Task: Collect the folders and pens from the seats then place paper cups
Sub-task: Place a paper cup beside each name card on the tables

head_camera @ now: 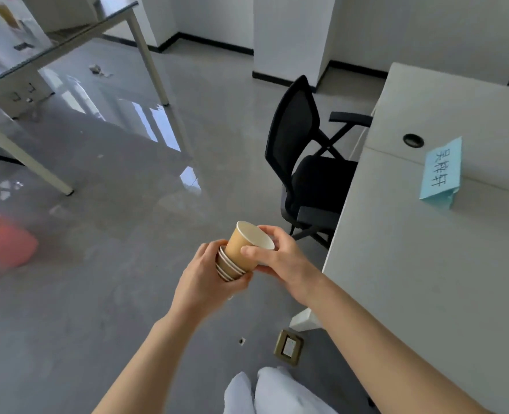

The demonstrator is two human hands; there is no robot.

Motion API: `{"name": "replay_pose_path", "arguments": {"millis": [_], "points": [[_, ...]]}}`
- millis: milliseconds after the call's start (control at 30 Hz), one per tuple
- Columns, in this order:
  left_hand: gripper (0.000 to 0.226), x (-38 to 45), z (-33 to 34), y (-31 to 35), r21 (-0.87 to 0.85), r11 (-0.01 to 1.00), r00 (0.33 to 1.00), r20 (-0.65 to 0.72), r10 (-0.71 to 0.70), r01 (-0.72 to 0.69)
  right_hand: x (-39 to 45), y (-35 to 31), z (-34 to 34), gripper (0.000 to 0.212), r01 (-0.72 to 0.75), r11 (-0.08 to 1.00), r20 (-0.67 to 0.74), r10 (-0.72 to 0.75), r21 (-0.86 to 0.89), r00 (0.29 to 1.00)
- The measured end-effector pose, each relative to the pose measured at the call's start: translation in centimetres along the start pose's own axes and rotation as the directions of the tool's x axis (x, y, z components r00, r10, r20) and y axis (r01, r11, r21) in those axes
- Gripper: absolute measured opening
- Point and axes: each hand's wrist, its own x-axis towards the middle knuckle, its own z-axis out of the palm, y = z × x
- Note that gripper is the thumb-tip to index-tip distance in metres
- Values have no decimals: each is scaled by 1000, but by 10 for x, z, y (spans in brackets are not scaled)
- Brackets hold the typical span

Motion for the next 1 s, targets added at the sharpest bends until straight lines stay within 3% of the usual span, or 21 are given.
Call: {"name": "replay_pose_path", "arguments": {"millis": [133, 200, 267, 333, 433, 633, 867, 1000], "points": [[60, 55, 10, 13, 18, 998, 997, 57, 56, -57, 31, -17, -25, 55, 22, 995, -100, -12, 99, 995], [56, 85, 19, 21, 17, 997, 994, 85, 67, -69, 53, -25, -45, 56, 76, 983, -244, -34, 166, 969], [56, 117, 30, 34, 42, 995, 988, 129, 87, -93, 79, -36, -73, 59, 131, 971, -472, -23, 198, 882], [60, 148, 42, 52, 64, 988, 978, 168, 126, -138, 106, -44, -107, 65, 160, 971, -666, 0, 179, 746], [61, 190, 54, 80, 54, 976, 963, 186, 196, -209, 136, -46, -157, 73, 114, 991, -812, -12, 68, 583], [59, 259, 74, 126, -5, 971, 945, 227, 236, -241, 179, -23, -237, 73, -91, 993, -918, -35, -77, 395], [62, 294, 97, 140, -5, 956, 917, 281, 284, -294, 196, -16, -278, 73, -163, 976, -950, -93, -147, 300], [65, 303, 108, 143, 15, 941, 901, 297, 318, -337, 195, -19, -286, 98, -208, 977, -961, 21, -38, 275]]}}
